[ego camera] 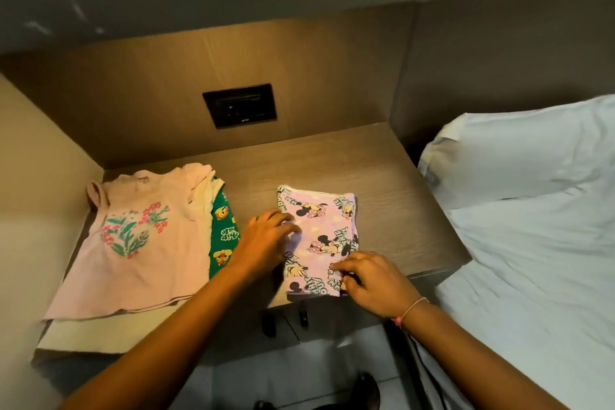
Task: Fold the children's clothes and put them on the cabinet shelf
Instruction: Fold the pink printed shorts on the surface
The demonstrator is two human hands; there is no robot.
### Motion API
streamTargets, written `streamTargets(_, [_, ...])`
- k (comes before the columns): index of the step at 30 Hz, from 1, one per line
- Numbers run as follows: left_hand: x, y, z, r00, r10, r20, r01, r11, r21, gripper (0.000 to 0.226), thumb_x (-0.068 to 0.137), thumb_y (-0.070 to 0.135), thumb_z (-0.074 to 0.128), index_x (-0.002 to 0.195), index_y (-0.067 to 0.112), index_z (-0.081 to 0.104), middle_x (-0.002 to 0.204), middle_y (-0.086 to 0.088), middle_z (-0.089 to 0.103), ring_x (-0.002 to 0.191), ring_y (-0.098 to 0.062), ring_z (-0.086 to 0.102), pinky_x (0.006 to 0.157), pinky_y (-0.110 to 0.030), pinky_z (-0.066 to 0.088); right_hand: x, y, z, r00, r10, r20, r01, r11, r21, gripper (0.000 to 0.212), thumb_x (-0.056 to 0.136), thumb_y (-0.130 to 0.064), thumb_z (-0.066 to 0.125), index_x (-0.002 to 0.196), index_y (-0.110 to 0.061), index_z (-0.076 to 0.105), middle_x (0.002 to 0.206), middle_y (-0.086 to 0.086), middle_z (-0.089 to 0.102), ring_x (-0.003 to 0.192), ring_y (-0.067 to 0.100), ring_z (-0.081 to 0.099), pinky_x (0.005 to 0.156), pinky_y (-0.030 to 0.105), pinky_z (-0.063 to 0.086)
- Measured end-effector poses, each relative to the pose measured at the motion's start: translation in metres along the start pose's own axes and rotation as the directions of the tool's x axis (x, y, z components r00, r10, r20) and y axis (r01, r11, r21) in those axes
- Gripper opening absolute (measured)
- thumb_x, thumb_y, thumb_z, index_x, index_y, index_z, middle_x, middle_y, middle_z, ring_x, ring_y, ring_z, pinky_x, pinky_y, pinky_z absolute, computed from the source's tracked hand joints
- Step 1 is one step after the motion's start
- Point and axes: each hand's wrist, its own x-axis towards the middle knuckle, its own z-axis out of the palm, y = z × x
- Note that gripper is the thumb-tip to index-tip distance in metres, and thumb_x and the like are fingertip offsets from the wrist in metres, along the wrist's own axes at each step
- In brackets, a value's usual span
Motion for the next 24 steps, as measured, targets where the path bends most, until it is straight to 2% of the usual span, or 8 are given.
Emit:
streamTargets(3, [-0.030, -0.012, -0.006, 0.992, 0.126, 0.026, -0.122, 0.987, -0.102, 0.045, 0.083, 0.030, 0.061, 0.127, 0.039, 0.056, 0.142, 0.010, 0.050, 0.137, -0.015, 0.035, 0.108, -0.042, 0.031, 0.007, 0.002, -0.009, 0.990, -0.109, -0.086, 0.099, 0.988, -0.116, 0.050, 0.085, -0.023, 0.050, 0.134, -0.031, 0.054, 0.128, -0.006, 0.059, 0.115, 0.016, 0.049, 0.094, 0.034, 0.045])
streamTargets(6, [-0.063, -0.011, -0.002, 0.963, 0.201, 0.180, -0.170, 0.970, -0.172, 0.067, 0.070, 0.041, 0.056, 0.136, 0.041, 0.047, 0.152, 0.011, 0.038, 0.143, -0.012, 0.023, 0.109, -0.039, 0.018, 0.004, 0.010, -0.009, 0.978, -0.176, 0.113, 0.198, 0.954, -0.223, 0.080, 0.071, -0.027, 0.053, 0.148, -0.033, 0.032, 0.157, -0.004, 0.031, 0.143, 0.021, 0.023, 0.111, 0.046, 0.027])
streamTargets(8, [-0.082, -0.007, 0.006, 0.969, 0.192, 0.158, -0.164, 0.970, -0.179, 0.069, 0.071, 0.044, 0.057, 0.138, 0.043, 0.043, 0.154, 0.012, 0.034, 0.143, -0.010, 0.020, 0.111, -0.038, 0.015, -0.002, 0.011, 0.002, 0.954, -0.200, 0.225, 0.262, 0.919, -0.293, 0.089, 0.068, -0.030, 0.056, 0.151, -0.033, 0.023, 0.161, -0.003, 0.021, 0.147, 0.025, 0.013, 0.115, 0.049, 0.019])
streamTargets(12, [-0.106, 0.008, 0.020, 0.986, 0.163, -0.020, -0.164, 0.975, -0.152, 0.045, 0.079, 0.044, 0.065, 0.123, 0.041, 0.056, 0.139, 0.013, 0.052, 0.135, -0.013, 0.039, 0.109, -0.038, 0.031, -0.014, 0.008, 0.023, 0.950, -0.297, 0.093, 0.310, 0.879, -0.361, 0.070, 0.069, -0.023, 0.075, 0.135, -0.029, 0.051, 0.142, -0.001, 0.052, 0.124, 0.026, 0.052, 0.094, 0.044, 0.050])
streamTargets(15, [-0.111, 0.019, 0.025, 0.979, 0.131, -0.157, -0.156, 0.975, -0.159, 0.033, 0.079, 0.031, 0.072, 0.111, 0.032, 0.066, 0.122, 0.011, 0.064, 0.120, -0.016, 0.052, 0.096, -0.039, 0.045, -0.017, 0.007, 0.029, 0.920, -0.372, -0.121, 0.325, 0.900, -0.290, 0.051, 0.064, -0.007, 0.078, 0.111, -0.027, 0.069, 0.120, -0.005, 0.068, 0.101, 0.022, 0.064, 0.077, 0.035, 0.052])
streamTargets(18, [-0.112, 0.025, 0.017, 0.982, -0.106, -0.158, 0.026, 0.899, -0.438, 0.024, 0.085, 0.035, 0.060, 0.108, 0.030, 0.065, 0.109, 0.010, 0.062, 0.105, -0.006, 0.052, 0.086, -0.027, 0.044, -0.019, -0.002, 0.023, 0.946, -0.216, -0.240, 0.229, 0.973, 0.026, 0.043, 0.070, -0.001, 0.063, 0.106, -0.024, 0.069, 0.103, -0.004, 0.072, 0.092, 0.022, 0.065, 0.073, 0.033, 0.048])
streamTargets(21, [-0.098, 0.030, -0.004, 0.964, -0.262, -0.050, 0.142, 0.662, -0.736, 0.019, 0.091, 0.034, 0.057, 0.109, 0.033, 0.059, 0.099, 0.007, 0.065, 0.086, -0.005, 0.063, 0.070, -0.021, 0.056, -0.009, -0.016, 0.009, 0.965, 0.021, -0.262, 0.070, 0.941, 0.332, 0.026, 0.082, -0.015, 0.067, 0.104, -0.029, 0.064, 0.086, -0.006, 0.072, 0.073, 0.014, 0.066, 0.062, 0.031, 0.051])
streamTargets(24, [-0.066, 0.028, -0.020, 0.927, -0.374, -0.022, 0.212, 0.573, -0.792, 0.028, 0.091, 0.031, 0.063, 0.115, 0.038, 0.051, 0.087, 0.002, 0.069, 0.076, -0.012, 0.067, 0.061, -0.032, 0.059, 0.011, -0.026, -0.003, 0.941, 0.193, -0.278, -0.080, 0.926, 0.369, 0.019, 0.080, -0.026, 0.070, 0.097, -0.027, 0.060, 0.076, -0.009, 0.069, 0.066, 0.010, 0.064, 0.058, 0.027, 0.050])
